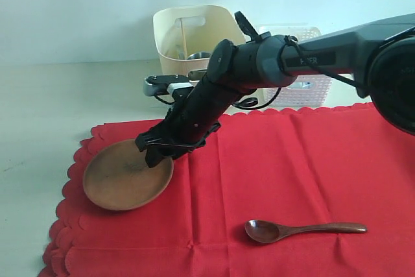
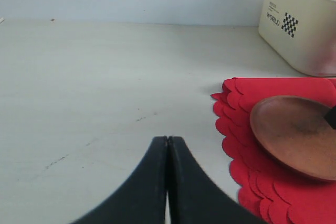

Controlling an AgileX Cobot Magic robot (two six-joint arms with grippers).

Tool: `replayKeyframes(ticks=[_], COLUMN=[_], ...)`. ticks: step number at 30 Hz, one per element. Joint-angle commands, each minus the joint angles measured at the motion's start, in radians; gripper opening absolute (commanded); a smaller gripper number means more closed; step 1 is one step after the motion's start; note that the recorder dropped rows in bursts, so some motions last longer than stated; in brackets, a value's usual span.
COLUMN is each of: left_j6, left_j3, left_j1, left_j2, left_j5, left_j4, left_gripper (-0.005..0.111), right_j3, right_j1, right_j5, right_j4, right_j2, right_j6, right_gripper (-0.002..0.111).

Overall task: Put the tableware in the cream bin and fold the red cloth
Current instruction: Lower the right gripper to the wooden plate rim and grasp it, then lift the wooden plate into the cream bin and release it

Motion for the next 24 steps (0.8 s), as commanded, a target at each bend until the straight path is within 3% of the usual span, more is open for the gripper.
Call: replayKeyframes(ticks=[1, 5, 14, 24], left_j6=[-0.003, -0.003, -0.003, -0.003], left_j3=[-0.004, -0.004, -0.004, -0.004], left_j1=[-0.007, -0.007, -0.007, -0.007], left_j2=[-0.006, -0.006, -0.006, -0.006], left_j5=[-0.014, -0.014, -0.014, -0.014], left_j4=[-0.002, -0.002, -0.002, -0.002], left_gripper=[0.0, 0.0, 0.0, 0.0], right_j3=[0.004, 0.004, 0.004, 0.004], right_j1=[0.002, 0.002, 0.002, 0.002], right_j5=[0.031, 0.031, 0.031, 0.029], right_j4=[0.004, -0.018, -0.036, -0.067], right_j2=[0.011, 0.011, 0.011, -0.046], right_j6=[-0.017, -0.017, -0.017, -0.008], right_gripper=[0.052, 0.043, 0.002, 0.0])
